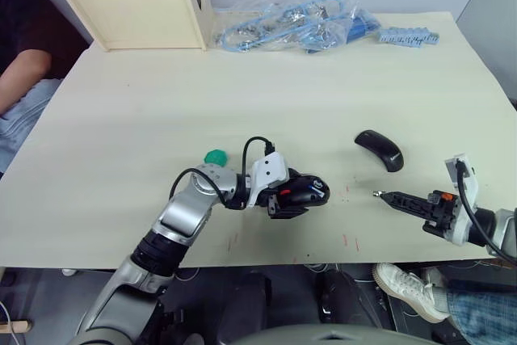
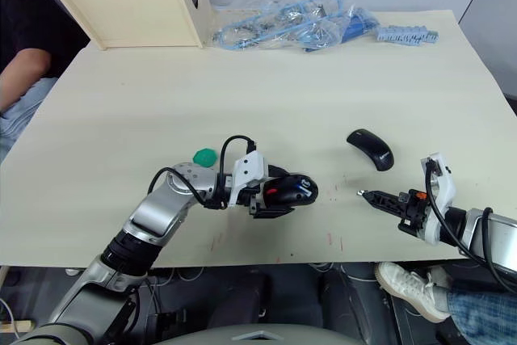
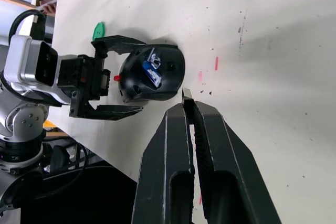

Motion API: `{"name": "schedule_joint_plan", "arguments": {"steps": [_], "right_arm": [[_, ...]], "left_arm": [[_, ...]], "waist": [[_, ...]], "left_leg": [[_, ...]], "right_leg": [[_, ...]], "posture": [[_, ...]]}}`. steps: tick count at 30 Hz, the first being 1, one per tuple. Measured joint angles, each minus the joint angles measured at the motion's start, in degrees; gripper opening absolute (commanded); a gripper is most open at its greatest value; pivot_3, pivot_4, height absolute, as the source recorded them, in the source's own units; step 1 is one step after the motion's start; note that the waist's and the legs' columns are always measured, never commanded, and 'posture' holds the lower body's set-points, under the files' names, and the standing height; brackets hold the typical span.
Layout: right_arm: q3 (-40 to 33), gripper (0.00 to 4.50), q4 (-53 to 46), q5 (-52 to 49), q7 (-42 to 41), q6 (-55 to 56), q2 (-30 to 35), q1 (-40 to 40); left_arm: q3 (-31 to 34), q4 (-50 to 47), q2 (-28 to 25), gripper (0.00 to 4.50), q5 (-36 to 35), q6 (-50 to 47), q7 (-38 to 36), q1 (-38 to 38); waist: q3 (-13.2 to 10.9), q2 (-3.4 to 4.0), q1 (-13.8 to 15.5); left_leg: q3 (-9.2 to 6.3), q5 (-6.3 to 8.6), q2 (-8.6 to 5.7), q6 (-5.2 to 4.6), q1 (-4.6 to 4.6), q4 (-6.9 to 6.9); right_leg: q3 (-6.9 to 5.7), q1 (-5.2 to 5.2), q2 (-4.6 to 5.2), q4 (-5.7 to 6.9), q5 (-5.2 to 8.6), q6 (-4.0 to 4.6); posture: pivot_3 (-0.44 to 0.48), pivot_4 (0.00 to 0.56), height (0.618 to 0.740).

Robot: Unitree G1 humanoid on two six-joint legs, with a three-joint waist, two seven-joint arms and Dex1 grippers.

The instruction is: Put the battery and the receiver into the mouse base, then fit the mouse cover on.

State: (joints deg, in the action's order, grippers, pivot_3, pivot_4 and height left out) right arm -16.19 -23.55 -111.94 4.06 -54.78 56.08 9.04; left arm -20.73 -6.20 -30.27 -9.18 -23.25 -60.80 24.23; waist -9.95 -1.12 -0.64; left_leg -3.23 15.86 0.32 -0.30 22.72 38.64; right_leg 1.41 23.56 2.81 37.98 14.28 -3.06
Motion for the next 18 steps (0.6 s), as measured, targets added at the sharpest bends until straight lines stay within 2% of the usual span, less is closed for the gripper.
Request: {"name": "schedule_joint_plan", "arguments": {"steps": [5,8,9,10,18], "right_arm": [[0.0,0.0,-0.2,0.0,0.0,0.1,0.0,0.0],[0.0,0.0,-0.2,0.0,0.0,0.1,0.0,0.0],[0.0,0.0,-0.2,0.0,0.0,0.1,0.0,-0.2],[0.0,0.0,-0.2,0.0,0.0,0.1,0.0,-0.4],[1.1,0.0,-0.7,0.2,0.7,0.0,2.2,-4.4]], "left_arm": [[0.0,0.0,0.0,4.44,0.0,0.0,0.0,0.0],[0.0,0.0,0.1,3.64,0.1,0.0,0.0,0.2],[0.0,0.0,0.1,3.1,0.1,0.0,0.0,0.3],[0.0,0.0,0.1,3.0,0.1,0.0,0.0,0.3],[0.0,0.0,0.4,2.95,0.5,0.1,0.2,0.3]], "waist": [[0.0,0.0,0.0],[0.0,0.0,0.0],[0.0,0.0,0.0],[0.0,0.0,0.0],[0.0,0.0,0.0]], "left_leg": [[0.0,0.0,0.0,0.0,0.0,0.0],[0.0,0.0,0.0,0.0,0.0,0.0],[0.01,0.0,0.0,0.0,0.0,0.0],[0.01,0.0,0.0,0.0,0.0,0.0],[-0.02,0.0,0.0,0.0,0.01,0.02]], "right_leg": [[0.0,0.0,0.0,0.0,0.0,0.0],[0.0,0.0,0.0,0.0,0.0,0.0],[0.0,0.0,0.0,0.0,0.0,0.0],[0.0,0.0,0.0,0.0,0.0,0.0],[-0.02,0.0,0.0,0.0,0.0,0.0]], "posture": [[0.0,0.15,0.74],[0.0,0.15,0.74],[0.0,0.15,0.74],[0.0,0.15,0.74],[0.0,0.15,0.74]]}}
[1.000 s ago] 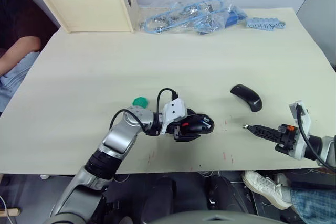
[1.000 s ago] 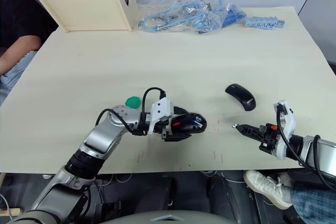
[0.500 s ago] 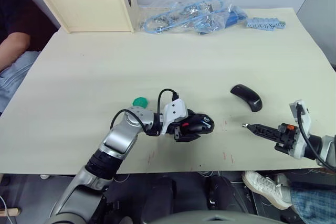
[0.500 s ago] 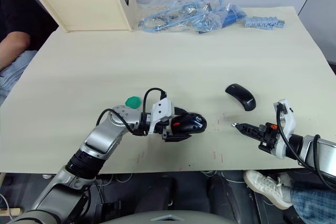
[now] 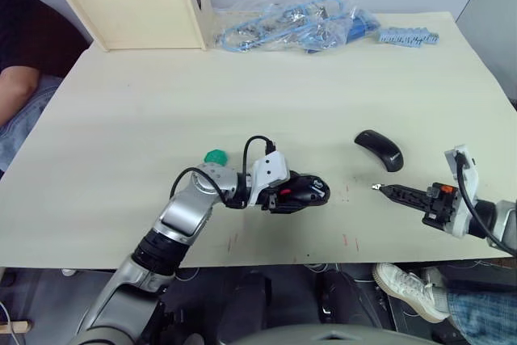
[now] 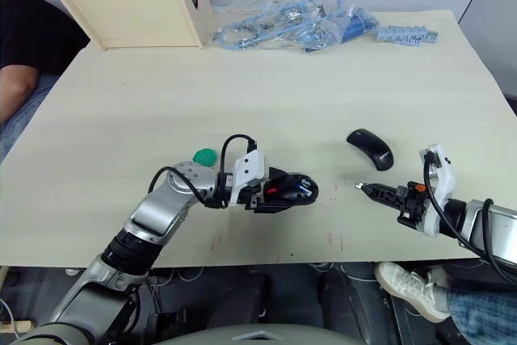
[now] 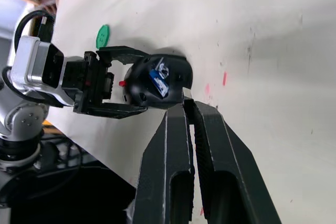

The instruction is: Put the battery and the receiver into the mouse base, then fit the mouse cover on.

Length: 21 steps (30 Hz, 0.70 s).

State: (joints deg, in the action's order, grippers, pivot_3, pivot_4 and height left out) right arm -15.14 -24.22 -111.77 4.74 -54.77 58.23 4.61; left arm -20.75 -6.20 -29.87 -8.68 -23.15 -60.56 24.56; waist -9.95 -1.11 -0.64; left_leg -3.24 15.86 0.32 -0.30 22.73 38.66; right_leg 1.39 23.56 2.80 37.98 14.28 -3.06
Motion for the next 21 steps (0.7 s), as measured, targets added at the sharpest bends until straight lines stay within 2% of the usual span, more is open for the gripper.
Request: {"name": "schedule_joint_plan", "arguments": {"steps": [2,5,10,12,13,15,21], "right_arm": [[2.7,0.0,-0.3,0.1,1.0,-0.3,1.5,-3.8],[7.1,0.0,-1.9,1.9,3.7,-1.5,5.2,-13.7],[15.2,0.0,-1.4,4.7,4.7,-4.6,4.9,-22.6],[21.2,0.0,-0.6,5.1,5.1,-8.2,3.8,-31.5],[21.5,0.0,-0.6,5.1,5.1,-8.3,3.7,-32.1],[26.9,0.0,1.0,8.2,6.0,-12.6,1.3,-41.7],[34.4,0.0,7.5,10.2,7.4,-19.8,-3.2,-53.1]], "left_arm": [[0.0,0.0,0.0,2.95,0.1,0.0,0.3,0.0],[-0.1,0.0,0.2,2.95,0.2,0.1,0.6,-0.1],[0.0,-0.1,0.1,2.95,0.3,0.2,0.7,0.0],[0.0,0.0,0.3,2.95,0.5,0.2,0.9,0.0],[0.0,0.0,0.3,2.95,0.5,0.2,0.9,0.0],[0.0,0.0,0.4,2.95,0.6,0.2,1.0,0.1],[0.0,-0.1,0.8,2.95,0.6,0.3,1.0,-0.1]], "waist": [[0.0,0.04,-0.1],[0.0,0.04,-0.1],[0.0,0.03,0.0],[0.0,0.05,-0.1],[0.0,0.05,-0.1],[0.0,0.11,-0.2],[0.0,0.1,0.0]], "left_leg": [[0.06,0.0,0.0,0.0,-0.01,0.03],[-0.01,0.0,0.02,0.0,-0.01,0.05],[-0.01,0.0,0.0,0.0,0.06,0.07],[-0.03,0.0,-0.01,0.0,0.02,0.09],[-0.02,0.0,0.0,0.0,0.03,0.1],[-0.02,0.0,0.0,0.0,0.03,0.11],[-0.08,0.0,0.0,0.0,0.16,0.11]], "right_leg": [[0.06,0.0,0.01,0.01,-0.01,-0.01],[-0.01,0.0,-0.02,0.01,0.0,-0.01],[-0.02,0.01,0.02,-0.01,-0.01,-0.01],[0.01,0.0,0.03,0.01,-0.02,-0.02],[0.01,0.01,0.02,0.0,-0.02,-0.02],[0.05,0.04,0.02,0.02,-0.02,-0.01],[-0.07,0.07,0.06,-0.02,-0.02,-0.01]], "posture": [[0.0,0.15,0.74],[0.0,0.15,0.74],[0.0,0.15,0.74],[0.0,0.15,0.74],[0.0,0.15,0.74],[0.0,0.15,0.74],[0.0,0.15,0.74]]}}
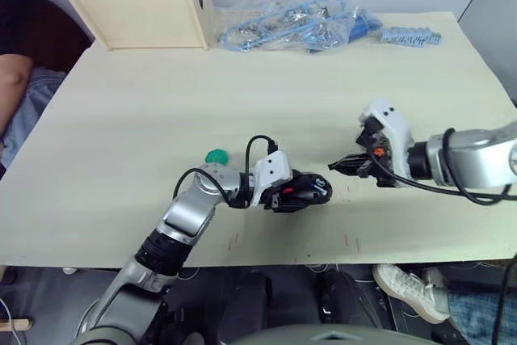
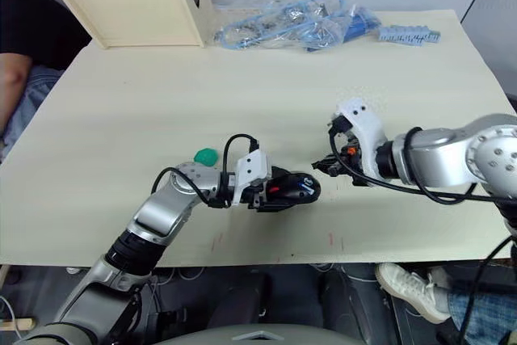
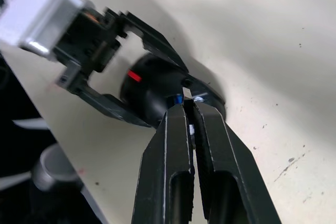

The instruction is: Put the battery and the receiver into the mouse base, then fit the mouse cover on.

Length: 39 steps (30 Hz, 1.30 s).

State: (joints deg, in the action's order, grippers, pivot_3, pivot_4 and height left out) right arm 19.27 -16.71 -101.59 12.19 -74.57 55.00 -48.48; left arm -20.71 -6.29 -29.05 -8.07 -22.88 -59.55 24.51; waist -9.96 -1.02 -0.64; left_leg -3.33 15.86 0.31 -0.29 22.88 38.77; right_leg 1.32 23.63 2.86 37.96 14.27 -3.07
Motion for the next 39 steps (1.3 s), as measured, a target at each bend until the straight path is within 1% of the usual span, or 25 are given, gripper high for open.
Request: {"name": "schedule_joint_plan", "arguments": {"steps": [1,3,6,10,12,13,17,27,35,39], "right_arm": [[2.6,0.0,2.0,1.6,-0.9,-3.5,-1.9,-4.1],[5.4,0.0,4.6,5.9,-4.1,-8.9,-5.8,-11.4],[5.6,0.0,5.9,11.2,-8.4,-12.2,-8.4,-14.7],[5.6,0.0,9.5,14.7,-10.9,-15.9,-10.7,-14.8],[10.0,0.0,13.2,20.2,-14.1,-17.6,-11.8,-18.5],[10.2,0.0,13.4,20.7,-14.4,-17.6,-12.1,-19.0],[15.5,0.0,15.2,26.6,-20.8,-17.6,-13.9,-24.0],[19.2,0.0,17.8,34.9,-29.5,-17.6,-15.6,-26.6],[22.3,0.0,17.6,39.0,-34.0,-17.6,-16.6,-26.9],[22.9,0.0,17.3,40.3,-34.8,-17.6,-16.8,-26.9]], "left_arm": [[0.1,0.1,-0.2,2.95,0.0,0.0,0.0,0.0],[-0.2,0.1,0.4,2.95,0.1,0.0,0.1,0.2],[-0.2,0.1,0.4,2.95,0.1,0.1,0.1,0.1],[-0.2,0.1,0.4,2.95,0.1,0.2,0.0,0.1],[-0.1,0.2,0.3,2.95,0.1,0.2,0.1,0.0],[-0.1,0.2,0.4,2.95,0.1,0.2,0.1,0.0],[-0.2,0.2,0.4,2.95,0.2,0.2,0.4,0.0],[-0.4,0.1,0.3,2.95,1.0,-0.1,0.5,0.1],[-0.5,0.0,0.2,2.95,1.1,-0.2,0.5,0.1],[-0.5,-0.1,0.1,2.95,1.1,-0.2,0.5,0.0]], "waist": [[0.0,0.1,-0.2],[-0.1,0.17,-0.4],[0.0,0.16,0.1],[0.0,0.16,0.0],[-0.1,0.18,-0.1],[-0.1,0.18,-0.2],[-0.1,0.18,-0.2],[0.0,0.19,-0.2],[0.0,0.19,-0.2],[0.0,0.19,-0.2]], "left_leg": [[0.02,0.0,-0.02,0.0,-0.04,0.0],[-0.03,0.0,-0.01,0.0,-0.07,0.0],[-0.1,0.0,-0.01,0.0,0.01,0.0],[-0.02,0.0,-0.06,0.0,0.04,0.0],[-0.04,0.0,-0.07,0.0,0.0,0.0],[-0.05,0.0,-0.06,0.0,-0.01,-0.01],[-0.06,0.0,-0.06,0.0,-0.01,-0.01],[-0.09,0.0,-0.07,0.0,-0.03,-0.01],[-0.09,0.0,-0.07,0.0,-0.03,-0.01],[-0.1,0.0,-0.07,0.0,-0.03,-0.01]], "right_leg": [[0.09,0.03,0.03,0.05,-0.01,0.0],[0.12,0.06,-0.01,0.1,-0.01,0.0],[-0.15,0.03,-0.02,0.06,0.0,0.02],[-0.05,0.03,0.06,0.04,-0.01,0.0],[-0.08,0.05,0.04,0.09,-0.01,0.0],[-0.09,0.05,0.03,0.1,-0.01,0.01],[-0.1,0.04,0.02,0.09,-0.01,0.01],[-0.11,0.04,0.03,0.12,-0.01,0.01],[-0.12,0.04,0.03,0.11,-0.01,0.01],[-0.12,0.04,0.03,0.11,-0.01,0.01]], "posture": [[0.0,0.15,0.74],[0.0,0.15,0.74],[0.0,0.15,0.74],[0.0,0.15,0.74],[0.0,0.15,0.74],[0.0,0.15,0.74],[0.0,0.15,0.74],[0.0,0.15,0.74],[0.0,0.15,0.74],[0.0,0.15,0.74]]}}
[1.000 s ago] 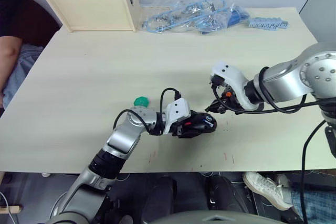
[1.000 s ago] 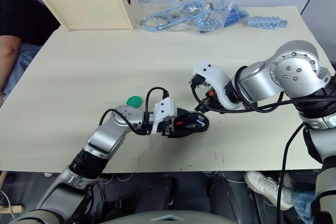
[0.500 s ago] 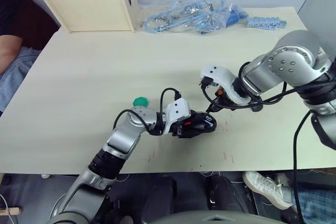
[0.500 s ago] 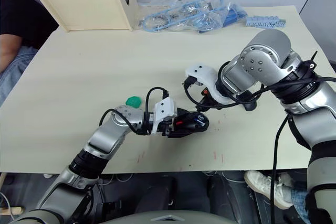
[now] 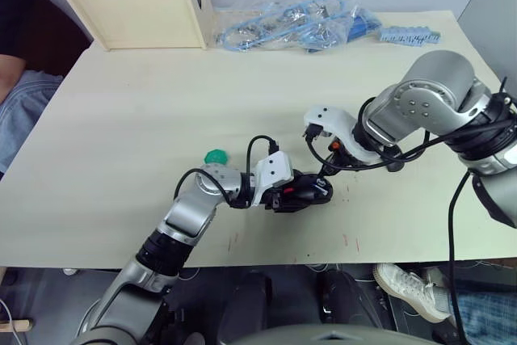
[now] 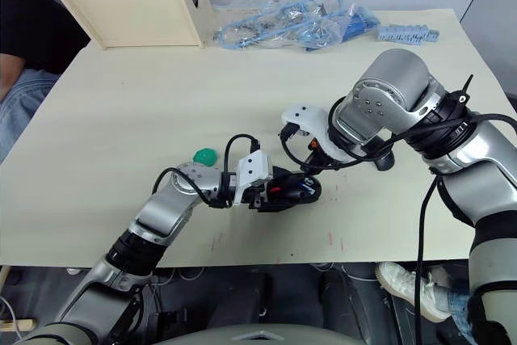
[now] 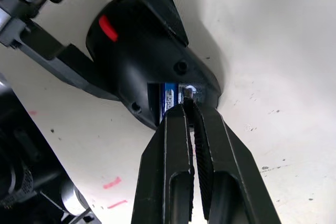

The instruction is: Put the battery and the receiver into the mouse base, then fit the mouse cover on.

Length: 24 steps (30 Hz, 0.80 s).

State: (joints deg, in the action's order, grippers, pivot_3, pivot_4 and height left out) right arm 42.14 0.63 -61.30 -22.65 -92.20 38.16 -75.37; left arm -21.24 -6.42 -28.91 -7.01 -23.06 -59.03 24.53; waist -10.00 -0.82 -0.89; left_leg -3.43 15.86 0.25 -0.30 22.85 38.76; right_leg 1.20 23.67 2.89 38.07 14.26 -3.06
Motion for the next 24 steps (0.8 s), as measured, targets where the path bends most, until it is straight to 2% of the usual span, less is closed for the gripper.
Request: {"name": "schedule_joint_plan", "arguments": {"steps": [24], "right_arm": [[0.0,0.0,-0.9,4.6,-1.6,0.0,-1.4,3.8]], "left_arm": [[0.0,-0.9,-0.5,2.95,0.0,-0.3,0.2,-0.5]], "waist": [[0.0,0.0,-0.1]], "left_leg": [[-0.04,0.0,0.0,0.0,0.0,-0.01]], "right_leg": [[0.01,0.0,0.0,-0.01,0.0,0.0]], "posture": [[0.0,0.15,0.74]]}}
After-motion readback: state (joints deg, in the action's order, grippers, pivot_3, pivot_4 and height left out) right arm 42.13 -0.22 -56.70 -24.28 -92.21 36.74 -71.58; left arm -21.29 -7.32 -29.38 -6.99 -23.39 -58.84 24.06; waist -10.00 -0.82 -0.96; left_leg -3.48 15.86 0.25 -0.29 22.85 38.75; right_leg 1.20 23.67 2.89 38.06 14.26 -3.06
